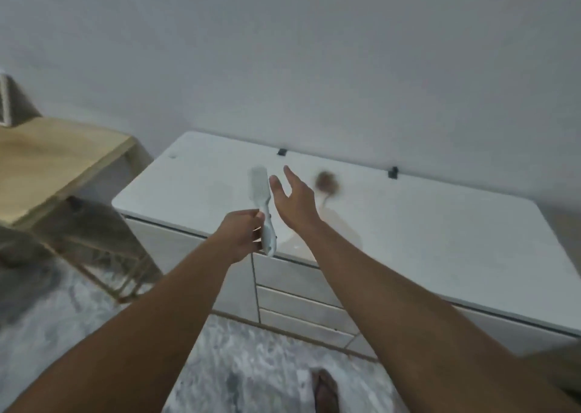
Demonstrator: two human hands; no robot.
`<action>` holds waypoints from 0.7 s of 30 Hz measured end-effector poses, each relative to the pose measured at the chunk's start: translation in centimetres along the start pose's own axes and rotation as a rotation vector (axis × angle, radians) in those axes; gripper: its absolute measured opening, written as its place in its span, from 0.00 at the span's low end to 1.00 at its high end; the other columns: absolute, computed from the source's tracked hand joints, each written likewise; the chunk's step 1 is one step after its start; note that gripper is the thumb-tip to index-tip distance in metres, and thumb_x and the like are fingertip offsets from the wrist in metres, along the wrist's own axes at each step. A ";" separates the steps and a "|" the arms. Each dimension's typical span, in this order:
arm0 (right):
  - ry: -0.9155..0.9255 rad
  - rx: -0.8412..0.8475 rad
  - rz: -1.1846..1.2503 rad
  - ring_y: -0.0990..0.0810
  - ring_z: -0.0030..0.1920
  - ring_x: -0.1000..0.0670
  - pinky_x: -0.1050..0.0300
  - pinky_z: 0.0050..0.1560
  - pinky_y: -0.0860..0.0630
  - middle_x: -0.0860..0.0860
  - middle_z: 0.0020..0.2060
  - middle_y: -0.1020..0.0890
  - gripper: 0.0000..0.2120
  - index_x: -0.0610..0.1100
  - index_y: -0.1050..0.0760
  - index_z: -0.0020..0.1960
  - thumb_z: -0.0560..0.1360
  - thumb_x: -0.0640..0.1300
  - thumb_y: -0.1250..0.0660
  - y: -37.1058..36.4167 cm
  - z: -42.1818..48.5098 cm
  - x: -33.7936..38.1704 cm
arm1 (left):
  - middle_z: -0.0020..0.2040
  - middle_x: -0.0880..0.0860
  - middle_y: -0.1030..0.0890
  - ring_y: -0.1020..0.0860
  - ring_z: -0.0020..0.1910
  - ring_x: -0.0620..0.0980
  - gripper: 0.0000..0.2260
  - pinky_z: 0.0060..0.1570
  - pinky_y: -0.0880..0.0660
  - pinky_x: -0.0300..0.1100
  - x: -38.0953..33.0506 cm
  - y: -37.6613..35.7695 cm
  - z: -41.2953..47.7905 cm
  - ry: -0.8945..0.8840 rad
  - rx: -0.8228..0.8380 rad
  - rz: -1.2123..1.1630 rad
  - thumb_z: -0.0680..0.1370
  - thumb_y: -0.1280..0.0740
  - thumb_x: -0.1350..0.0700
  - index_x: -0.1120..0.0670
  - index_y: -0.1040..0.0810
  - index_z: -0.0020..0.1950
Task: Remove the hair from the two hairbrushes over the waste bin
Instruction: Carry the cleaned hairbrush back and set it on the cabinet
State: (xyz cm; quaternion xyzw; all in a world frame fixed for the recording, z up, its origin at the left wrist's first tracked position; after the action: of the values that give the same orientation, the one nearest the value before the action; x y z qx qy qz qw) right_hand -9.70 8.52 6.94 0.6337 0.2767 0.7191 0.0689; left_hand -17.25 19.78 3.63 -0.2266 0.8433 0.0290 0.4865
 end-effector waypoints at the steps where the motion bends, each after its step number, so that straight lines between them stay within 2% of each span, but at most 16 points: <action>1: -0.026 -0.037 0.000 0.36 0.76 0.48 0.57 0.74 0.42 0.47 0.75 0.33 0.30 0.45 0.39 0.78 0.81 0.59 0.42 1.9 0.5 -1.1 | 0.49 0.60 0.21 0.21 0.45 0.58 0.07 0.42 0.22 0.52 0.0 -2.3 0.8 0.016 0.027 0.026 0.82 0.38 0.63 0.63 0.22 0.55; 3: -0.073 -0.111 -0.018 0.34 0.74 0.46 0.55 0.74 0.40 0.46 0.73 0.30 0.30 0.44 0.38 0.77 0.81 0.59 0.42 5.5 1.3 -3.3 | 0.50 0.60 0.21 0.21 0.45 0.58 0.07 0.45 0.20 0.54 0.4 -6.7 2.2 0.044 0.080 0.102 0.82 0.37 0.64 0.65 0.22 0.57; 7: -0.165 -0.221 -0.013 0.36 0.76 0.49 0.60 0.72 0.42 0.48 0.75 0.33 0.30 0.44 0.38 0.77 0.81 0.59 0.42 10.9 2.2 -8.2 | 0.51 0.61 0.20 0.20 0.48 0.61 0.09 0.50 0.19 0.59 1.6 -13.9 4.9 0.079 0.131 0.229 0.80 0.37 0.65 0.65 0.22 0.59; 11: -0.235 -0.264 -0.022 0.36 0.76 0.49 0.58 0.74 0.42 0.49 0.75 0.33 0.29 0.45 0.37 0.77 0.81 0.59 0.44 13.9 2.8 -12.1 | 0.50 0.59 0.20 0.21 0.45 0.58 0.10 0.36 0.20 0.50 2.6 -18.6 7.6 0.096 0.116 0.313 0.79 0.37 0.66 0.63 0.21 0.58; 13: -0.267 -0.274 -0.012 0.36 0.76 0.49 0.57 0.74 0.42 0.49 0.75 0.33 0.29 0.44 0.37 0.77 0.81 0.59 0.44 14.8 3.1 -13.7 | 0.50 0.60 0.19 0.21 0.43 0.57 0.10 0.37 0.19 0.50 3.1 -19.9 8.8 0.120 0.090 0.376 0.77 0.37 0.66 0.61 0.21 0.56; 16: -0.294 -0.280 0.002 0.36 0.76 0.48 0.56 0.74 0.42 0.49 0.75 0.32 0.28 0.44 0.36 0.76 0.82 0.59 0.44 15.4 3.7 -15.5 | 0.46 0.61 0.18 0.20 0.40 0.57 0.08 0.47 0.19 0.55 3.6 -21.0 10.5 0.132 0.025 0.477 0.75 0.38 0.66 0.62 0.20 0.49; 21: -0.325 -0.280 0.019 0.36 0.75 0.48 0.56 0.74 0.42 0.49 0.74 0.31 0.28 0.44 0.35 0.76 0.82 0.59 0.45 15.5 4.9 -17.6 | 0.39 0.57 0.23 0.23 0.36 0.55 0.07 0.46 0.18 0.51 3.5 -22.5 12.7 0.038 0.001 0.603 0.78 0.38 0.64 0.58 0.26 0.41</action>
State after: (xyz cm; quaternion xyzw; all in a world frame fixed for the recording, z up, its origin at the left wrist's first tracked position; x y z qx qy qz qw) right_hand 2.18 -10.86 -0.64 0.7283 0.1531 0.6394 0.1933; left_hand 0.78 1.86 -2.11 0.0335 0.8814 0.1675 0.4403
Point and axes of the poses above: each hand's wrist, its own z-axis towards the middle knuckle, its own y-axis out of the back of the hand, x = y × z, the point moved 3 cm from there along z, towards the middle knuckle
